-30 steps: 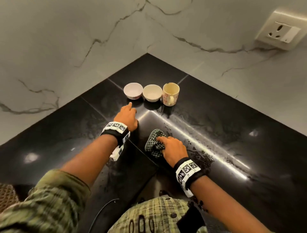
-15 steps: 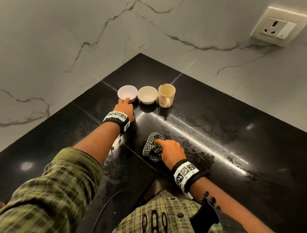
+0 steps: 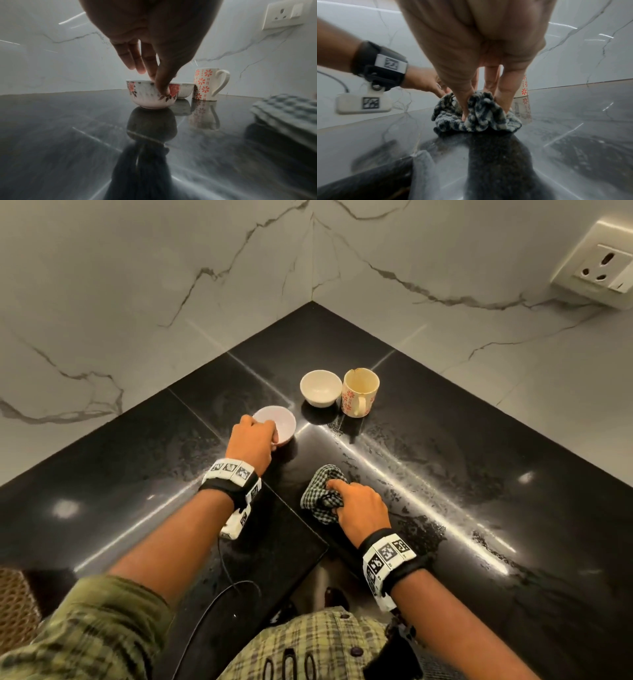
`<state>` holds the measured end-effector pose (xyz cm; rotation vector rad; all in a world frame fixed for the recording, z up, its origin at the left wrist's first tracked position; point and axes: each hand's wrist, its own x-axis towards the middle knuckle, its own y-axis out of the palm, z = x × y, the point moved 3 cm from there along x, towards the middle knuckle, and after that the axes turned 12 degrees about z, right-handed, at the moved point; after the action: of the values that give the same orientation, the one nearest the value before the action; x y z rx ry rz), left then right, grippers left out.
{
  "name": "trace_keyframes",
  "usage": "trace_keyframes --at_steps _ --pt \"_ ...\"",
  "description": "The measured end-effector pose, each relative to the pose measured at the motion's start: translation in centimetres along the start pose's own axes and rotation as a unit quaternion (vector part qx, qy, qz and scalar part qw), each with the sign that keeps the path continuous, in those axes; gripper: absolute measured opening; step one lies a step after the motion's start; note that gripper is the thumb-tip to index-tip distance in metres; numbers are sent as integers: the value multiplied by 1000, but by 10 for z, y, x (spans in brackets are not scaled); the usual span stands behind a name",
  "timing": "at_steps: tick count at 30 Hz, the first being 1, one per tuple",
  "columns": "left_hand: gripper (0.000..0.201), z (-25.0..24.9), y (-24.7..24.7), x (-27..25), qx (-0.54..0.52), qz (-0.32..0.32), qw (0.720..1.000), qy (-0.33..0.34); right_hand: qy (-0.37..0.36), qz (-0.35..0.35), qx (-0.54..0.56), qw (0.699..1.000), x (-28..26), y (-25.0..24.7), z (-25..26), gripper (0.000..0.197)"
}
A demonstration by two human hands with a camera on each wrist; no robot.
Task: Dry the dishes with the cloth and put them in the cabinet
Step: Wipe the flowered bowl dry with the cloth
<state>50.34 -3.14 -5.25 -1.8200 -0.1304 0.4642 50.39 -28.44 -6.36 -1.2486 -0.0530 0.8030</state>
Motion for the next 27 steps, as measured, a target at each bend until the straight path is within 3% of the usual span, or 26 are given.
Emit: trace_keyframes --at_steps 4,7,9,11,13,15,18,21,24,26,27 --pt "34 12 22 -55 -60 -25 998 0 -6 -14 -2 1000 -3 3 2 56" --pt "29 25 36 -110 -129 -62 990 12 -7 -22 3 1000 -6 2 1 52" --pt "18 31 38 -147 -248 -84 965 20 7 -31 72 997 -7 -1 -6 48" --pt "12 32 31 -173 -356 -85 930 24 5 -43 221 974 -10 -4 -10 45" --pt "9 27 22 -186 -438 -69 895 45 -52 -68 333 939 -20 -14 -6 39" --pt "10 16 13 -188 -491 -46 867 72 -155 -98 350 919 -37 -32 16 38" --pt "14 -13 -3 -180 -547 -21 827 123 -336 -172 236 895 -66 -49 57 46" --pt "37 -39 -26 -179 -508 -38 832 220 -441 -201 118 867 -78 -40 82 53" --pt "40 -53 -32 -181 -477 -34 835 271 -433 -229 117 864 -83 -47 76 52" --pt "45 -63 -28 -183 -479 -44 830 282 -387 -244 229 859 -85 -52 71 51" --pt "49 -67 -24 -184 -490 -40 822 286 -348 -243 335 841 -82 -55 69 49"
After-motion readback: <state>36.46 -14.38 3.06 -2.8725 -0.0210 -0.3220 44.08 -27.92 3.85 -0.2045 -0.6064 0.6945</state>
